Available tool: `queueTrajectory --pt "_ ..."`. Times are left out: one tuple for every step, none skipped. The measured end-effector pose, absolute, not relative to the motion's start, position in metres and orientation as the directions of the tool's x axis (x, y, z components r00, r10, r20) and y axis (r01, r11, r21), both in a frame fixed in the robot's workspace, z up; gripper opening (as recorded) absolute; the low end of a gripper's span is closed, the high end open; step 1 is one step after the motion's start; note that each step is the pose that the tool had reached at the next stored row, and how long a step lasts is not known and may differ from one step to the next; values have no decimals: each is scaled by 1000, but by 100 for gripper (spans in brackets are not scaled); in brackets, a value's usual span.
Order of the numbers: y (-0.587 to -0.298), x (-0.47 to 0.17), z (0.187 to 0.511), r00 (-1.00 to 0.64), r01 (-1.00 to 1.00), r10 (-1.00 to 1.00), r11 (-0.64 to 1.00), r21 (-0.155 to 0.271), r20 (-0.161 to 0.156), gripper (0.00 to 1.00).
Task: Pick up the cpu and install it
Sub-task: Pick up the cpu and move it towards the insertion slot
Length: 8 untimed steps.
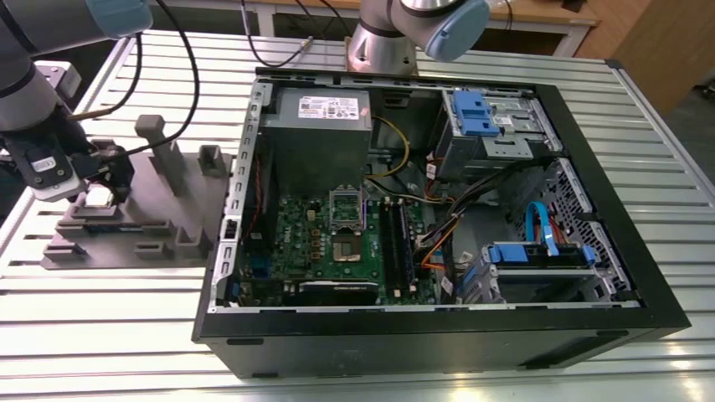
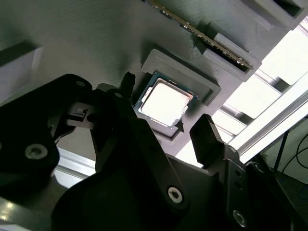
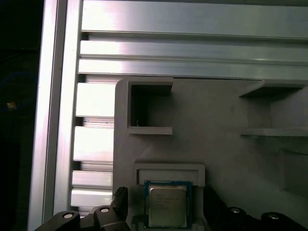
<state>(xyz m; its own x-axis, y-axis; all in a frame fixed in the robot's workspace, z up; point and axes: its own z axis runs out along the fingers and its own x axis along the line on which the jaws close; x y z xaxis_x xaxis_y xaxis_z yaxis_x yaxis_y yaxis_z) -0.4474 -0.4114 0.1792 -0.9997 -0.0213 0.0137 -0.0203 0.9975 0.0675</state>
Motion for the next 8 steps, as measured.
queueTrajectory --pt "-411 -447 179 -1000 -20 -21 998 68 14 73" --pt "-411 -447 179 -1000 -20 -21 998 67 14 67" --pt "-411 -447 179 -1000 -20 -21 998 67 14 67" --pt "-411 -446 179 -1000 -20 -21 998 67 14 60" --pt "-412 -446 179 -1000 -20 -21 998 67 14 60" --pt "-412 -445 179 -1000 -20 -21 998 67 14 60" --pt "-412 -445 179 -1000 -20 -21 998 67 14 60" --pt "-412 -445 179 -1000 -20 -21 998 67 14 60"
